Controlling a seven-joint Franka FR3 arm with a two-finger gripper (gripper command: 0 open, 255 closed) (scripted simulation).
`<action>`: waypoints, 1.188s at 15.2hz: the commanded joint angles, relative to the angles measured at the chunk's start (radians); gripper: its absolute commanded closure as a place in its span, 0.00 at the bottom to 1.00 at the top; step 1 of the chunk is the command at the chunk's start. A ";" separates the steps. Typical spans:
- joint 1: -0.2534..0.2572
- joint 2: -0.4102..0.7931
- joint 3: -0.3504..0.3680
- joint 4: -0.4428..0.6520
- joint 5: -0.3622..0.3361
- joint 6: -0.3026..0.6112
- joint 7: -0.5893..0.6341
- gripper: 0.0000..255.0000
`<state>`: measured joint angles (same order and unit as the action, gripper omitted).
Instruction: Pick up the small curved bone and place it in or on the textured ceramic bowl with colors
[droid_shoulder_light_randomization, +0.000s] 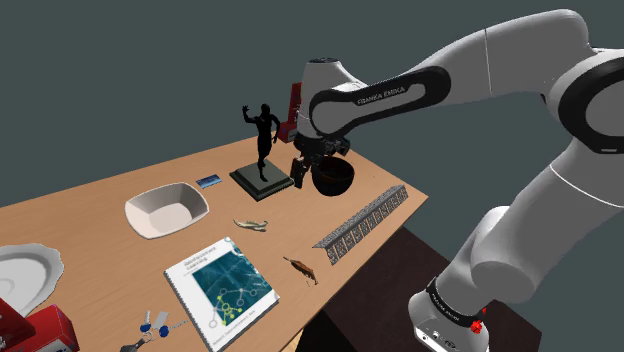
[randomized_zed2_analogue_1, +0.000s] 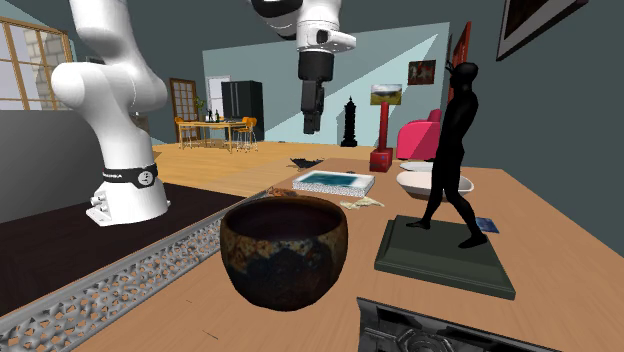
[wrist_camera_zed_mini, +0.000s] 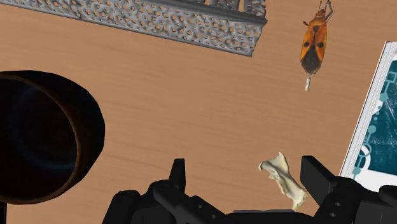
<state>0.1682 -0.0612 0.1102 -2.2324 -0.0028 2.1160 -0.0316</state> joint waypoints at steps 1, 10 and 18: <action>0.014 0.063 0.014 0.031 -0.008 0.030 -0.009 0.00; 0.084 0.365 0.066 0.224 -0.079 0.123 -0.031 0.00; 0.149 0.582 0.084 0.391 -0.142 0.158 -0.046 0.00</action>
<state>0.3148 0.5071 0.1944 -1.8510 -0.1408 2.2710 -0.0752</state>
